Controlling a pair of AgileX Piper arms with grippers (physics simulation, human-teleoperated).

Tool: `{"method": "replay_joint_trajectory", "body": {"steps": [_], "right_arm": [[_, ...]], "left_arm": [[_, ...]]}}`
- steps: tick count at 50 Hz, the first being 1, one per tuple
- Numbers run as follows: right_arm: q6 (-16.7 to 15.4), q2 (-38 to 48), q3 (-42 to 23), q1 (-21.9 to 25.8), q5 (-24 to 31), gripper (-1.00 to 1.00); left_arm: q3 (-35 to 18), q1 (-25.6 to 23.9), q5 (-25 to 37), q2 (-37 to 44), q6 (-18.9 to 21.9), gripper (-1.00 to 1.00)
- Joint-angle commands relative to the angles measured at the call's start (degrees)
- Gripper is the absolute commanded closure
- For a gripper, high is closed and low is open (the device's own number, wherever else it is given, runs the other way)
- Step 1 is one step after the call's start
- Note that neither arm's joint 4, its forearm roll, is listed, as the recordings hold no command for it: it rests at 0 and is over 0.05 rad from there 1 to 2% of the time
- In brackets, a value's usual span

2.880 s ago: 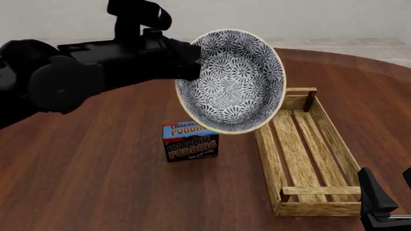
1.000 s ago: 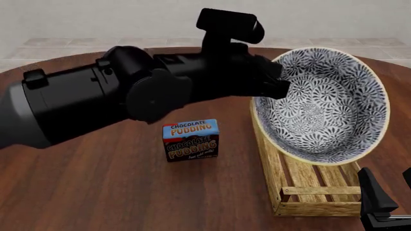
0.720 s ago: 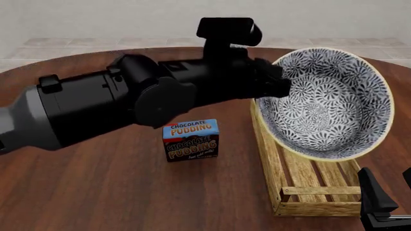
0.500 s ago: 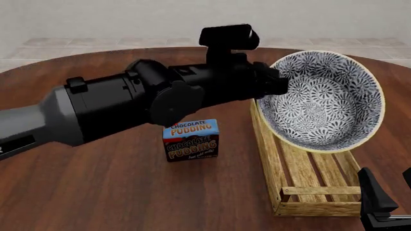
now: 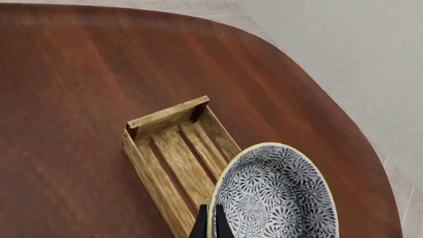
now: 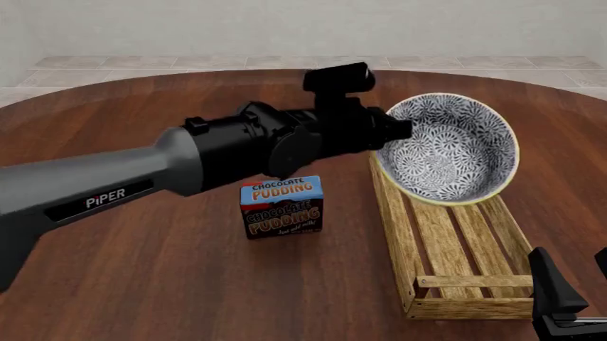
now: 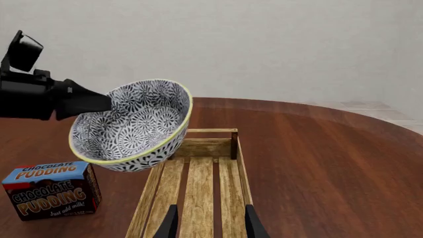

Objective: Pick up the bowl on the left and put it in the tray.

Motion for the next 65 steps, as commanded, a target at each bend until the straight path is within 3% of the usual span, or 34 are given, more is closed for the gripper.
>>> {"method": "replay_joint_trajectory", "body": {"steps": [1, 20, 65], "right_arm": [[0.0, 0.0, 0.0, 0.0, 0.0, -1.0], [0.0, 0.0, 0.0, 0.0, 0.0, -1.0], [0.0, 0.0, 0.0, 0.0, 0.0, -1.0]], "left_arm": [[-2.0, 0.7, -0.5, 3.5, -1.0, 1.0], [-2.3, -0.9, -2.1, 6.0, -3.0, 1.0], [-9.3, -1.2, -1.1, 15.6, -5.2, 1.0]]}}
